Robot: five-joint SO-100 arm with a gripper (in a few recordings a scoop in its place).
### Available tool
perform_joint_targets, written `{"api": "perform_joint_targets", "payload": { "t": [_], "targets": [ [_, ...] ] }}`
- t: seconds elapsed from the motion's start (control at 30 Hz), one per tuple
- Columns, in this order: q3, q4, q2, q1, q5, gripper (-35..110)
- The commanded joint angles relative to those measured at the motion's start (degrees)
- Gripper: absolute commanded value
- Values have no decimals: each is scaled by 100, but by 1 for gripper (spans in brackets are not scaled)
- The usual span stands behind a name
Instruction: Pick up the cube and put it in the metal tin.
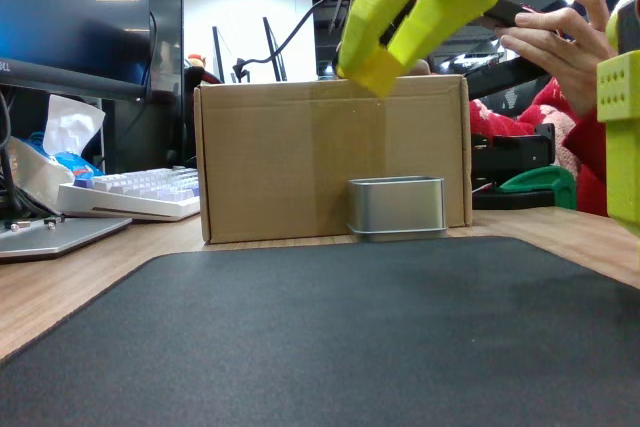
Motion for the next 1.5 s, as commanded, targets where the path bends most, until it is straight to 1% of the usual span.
{"api": "perform_joint_targets", "payload": {
  "t": [0.0, 0.13, 0.23, 0.3, 0.4, 0.53, 0.6, 0.8, 1.0, 1.07, 1.17, 1.23, 1.27, 1.3, 1.47],
  "targets": [
    [-193, 62, 202, 422, -9, 0],
    [-378, 132, 369, 1521, 185, 0],
    [-431, -44, 387, 2408, 123, 0],
    [-343, -510, 308, 3032, 97, 0],
    [-211, -1107, -202, 3630, -53, 0],
    [387, -2268, -1178, 4113, -369, 0],
    [501, -2725, -1582, 4228, -439, 0],
    [483, -3595, -2725, 4333, -422, 0],
    [519, -4228, -3472, 4438, -457, 0],
    [668, -4553, -3516, 4482, -369, 2],
    [738, -4632, -3480, 4465, -334, 4],
    [765, -4649, -3437, 4447, -325, 14],
    [809, -4737, -3384, 4430, -264, 14],
    [853, -4790, -3305, 4412, -185, 19],
    [984, -4781, -2821, 4298, 70, 20]
  ]
}}
